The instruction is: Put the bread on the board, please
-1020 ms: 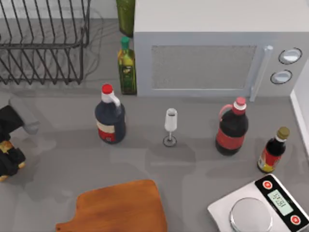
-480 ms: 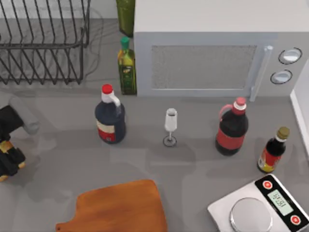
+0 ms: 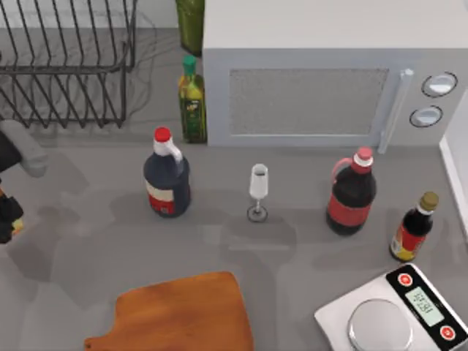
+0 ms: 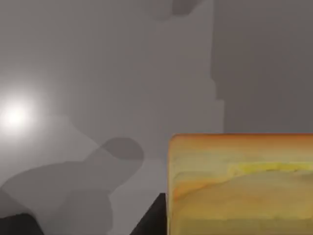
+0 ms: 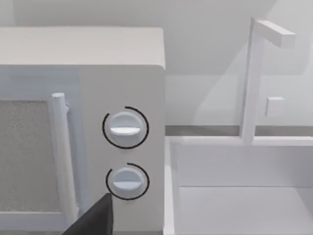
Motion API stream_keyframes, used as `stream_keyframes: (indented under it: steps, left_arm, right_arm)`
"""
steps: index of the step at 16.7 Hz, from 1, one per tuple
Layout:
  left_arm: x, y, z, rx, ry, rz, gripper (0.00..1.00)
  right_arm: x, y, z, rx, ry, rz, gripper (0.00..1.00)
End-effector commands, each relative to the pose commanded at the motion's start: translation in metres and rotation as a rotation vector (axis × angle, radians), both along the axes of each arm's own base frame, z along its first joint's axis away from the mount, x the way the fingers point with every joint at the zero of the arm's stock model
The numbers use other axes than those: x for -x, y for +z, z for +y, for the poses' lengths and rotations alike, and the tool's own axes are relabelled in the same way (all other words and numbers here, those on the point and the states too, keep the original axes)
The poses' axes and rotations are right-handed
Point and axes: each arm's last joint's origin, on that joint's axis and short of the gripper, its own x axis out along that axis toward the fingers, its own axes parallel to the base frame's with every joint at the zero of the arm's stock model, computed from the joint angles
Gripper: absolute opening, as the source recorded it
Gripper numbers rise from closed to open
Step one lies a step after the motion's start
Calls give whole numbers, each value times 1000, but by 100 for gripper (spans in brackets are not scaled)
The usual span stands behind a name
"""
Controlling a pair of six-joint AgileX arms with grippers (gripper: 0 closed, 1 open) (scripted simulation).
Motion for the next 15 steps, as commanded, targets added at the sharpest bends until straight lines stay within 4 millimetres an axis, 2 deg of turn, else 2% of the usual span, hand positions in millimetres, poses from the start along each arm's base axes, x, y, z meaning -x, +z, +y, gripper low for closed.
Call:
stream_keyframes:
  steps: [3, 5, 11, 15]
  left_arm:
    - [3, 34, -1, -1, -2, 1, 0]
    - [5, 48, -1, -2, 1, -15, 0]
    - [5, 47, 0, -3, 10, -12, 0]
    - [5, 39, -3, -9, 134, 7, 0]
  right_arm:
    - [0, 0, 0, 0, 0, 0, 100]
    - [0, 0, 0, 0, 0, 0, 100]
    - [0, 0, 0, 0, 0, 0, 100]
    - [0, 0, 0, 0, 0, 0, 100]
